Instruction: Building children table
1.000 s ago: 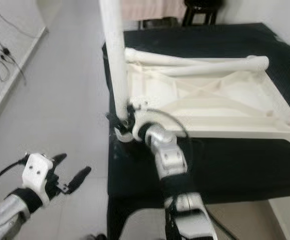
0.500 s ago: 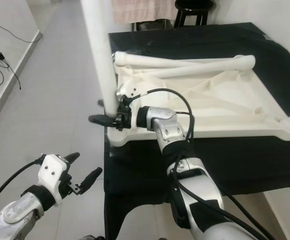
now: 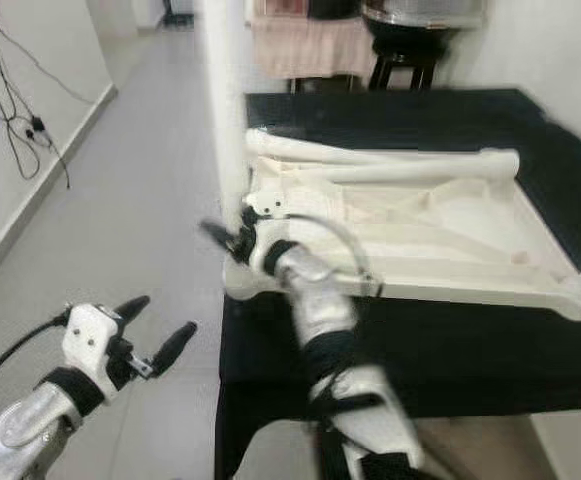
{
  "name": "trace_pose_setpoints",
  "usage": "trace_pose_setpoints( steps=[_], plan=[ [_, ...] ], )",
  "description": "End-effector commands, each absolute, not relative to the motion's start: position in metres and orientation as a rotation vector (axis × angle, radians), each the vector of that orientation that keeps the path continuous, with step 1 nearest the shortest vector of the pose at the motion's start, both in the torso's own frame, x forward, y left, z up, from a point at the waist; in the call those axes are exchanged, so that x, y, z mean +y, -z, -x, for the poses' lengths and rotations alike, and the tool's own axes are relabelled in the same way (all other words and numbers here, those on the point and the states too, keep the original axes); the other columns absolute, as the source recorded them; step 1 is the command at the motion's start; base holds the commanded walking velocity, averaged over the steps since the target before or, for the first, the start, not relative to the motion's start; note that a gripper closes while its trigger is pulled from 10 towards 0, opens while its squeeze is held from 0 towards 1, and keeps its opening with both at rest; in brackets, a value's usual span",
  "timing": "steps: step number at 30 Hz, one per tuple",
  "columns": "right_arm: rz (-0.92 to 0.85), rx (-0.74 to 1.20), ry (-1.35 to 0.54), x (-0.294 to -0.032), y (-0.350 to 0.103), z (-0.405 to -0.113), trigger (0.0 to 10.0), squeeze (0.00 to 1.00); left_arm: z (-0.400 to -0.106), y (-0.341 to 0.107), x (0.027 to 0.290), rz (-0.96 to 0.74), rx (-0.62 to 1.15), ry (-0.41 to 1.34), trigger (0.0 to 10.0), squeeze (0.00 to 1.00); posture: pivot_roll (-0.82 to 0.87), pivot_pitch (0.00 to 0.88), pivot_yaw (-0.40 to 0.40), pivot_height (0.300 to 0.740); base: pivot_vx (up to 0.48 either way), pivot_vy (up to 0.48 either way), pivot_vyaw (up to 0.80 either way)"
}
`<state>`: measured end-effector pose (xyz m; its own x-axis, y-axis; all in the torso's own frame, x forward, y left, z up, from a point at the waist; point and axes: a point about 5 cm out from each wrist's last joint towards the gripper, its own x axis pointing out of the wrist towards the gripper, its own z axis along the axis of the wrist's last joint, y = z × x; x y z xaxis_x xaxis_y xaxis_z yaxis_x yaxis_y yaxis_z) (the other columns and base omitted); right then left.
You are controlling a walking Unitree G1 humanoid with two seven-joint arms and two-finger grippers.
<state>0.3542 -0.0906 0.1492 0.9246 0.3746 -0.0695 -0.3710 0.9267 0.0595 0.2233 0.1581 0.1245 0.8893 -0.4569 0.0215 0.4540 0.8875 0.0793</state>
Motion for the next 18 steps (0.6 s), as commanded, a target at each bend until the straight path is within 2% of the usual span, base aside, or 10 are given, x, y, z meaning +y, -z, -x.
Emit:
trace_pose_setpoints(
  steps=[1,5,9,10,13,14,15,16,17,18],
  plan=[
    [-0.033,0.296,-0.293,-0.102,-0.101,-0.324,0.0,0.0,-0.225,-0.12,0.158,-0.05,-0.02,0.471,10.0,0.0,0.0,0.05,0.02,0.74,0.0,0.0,0.0],
    [0.105,0.216,-0.478,-0.096,-0.113,-0.327,0.0,0.0,-0.228,-0.119,0.154,-0.053,-0.009,0.518,10.0,0.0,0.03,0.038,-0.005,0.74,0.0,0.0,0.0],
    [0.127,0.177,-0.454,-0.113,-0.128,-0.341,0.0,0.0,-0.221,-0.121,0.155,-0.024,0.01,0.534,10.0,0.0,0.02,0.04,0.011,0.74,0.0,0.0,0.0],
    [0.122,0.165,-0.484,-0.113,-0.132,-0.338,10.0,0.0,-0.217,-0.126,0.153,0.013,0.001,0.535,10.0,0.0,0.02,0.047,0.021,0.74,0.0,0.0,0.0],
    [0.119,0.158,-0.511,-0.113,-0.135,-0.335,10.0,0.0,-0.215,-0.129,0.151,0.038,-0.007,0.536,10.0,0.0,0.02,0.047,0.021,0.74,0.0,0.0,0.0],
    [0.123,0.155,-0.551,-0.109,-0.138,-0.328,10.0,0.48,-0.212,-0.133,0.149,0.06,-0.017,0.544,10.0,0.0,0.02,0.047,0.022,0.74,0.0,0.0,0.0],
    [0.123,0.155,-0.551,-0.109,-0.138,-0.328,10.0,0.48,-0.212,-0.133,0.149,0.06,-0.017,0.544,10.0,0.0,0.02,0.047,0.022,0.74,0.0,0.0,0.0],
    [0.102,0.173,-0.695,-0.098,-0.141,-0.32,10.0,1.0,-0.211,-0.136,0.144,0.074,-0.02,0.57,10.0,0.0,0.02,0.055,0.025,0.74,0.0,0.0,0.0],
    [0.098,0.157,-0.863,-0.084,-0.146,-0.314,10.0,1.0,-0.21,-0.134,0.138,0.084,-0.009,0.602,10.0,0.0,0.02,0.059,0.021,0.74,0.0,0.0,0.0],
    [0.098,0.157,-0.863,-0.084,-0.146,-0.314,10.0,1.0,-0.21,-0.134,0.138,0.084,-0.009,0.602,10.0,0.0,0.02,0.059,0.021,0.74,0.0,0.0,0.0]
  ],
)
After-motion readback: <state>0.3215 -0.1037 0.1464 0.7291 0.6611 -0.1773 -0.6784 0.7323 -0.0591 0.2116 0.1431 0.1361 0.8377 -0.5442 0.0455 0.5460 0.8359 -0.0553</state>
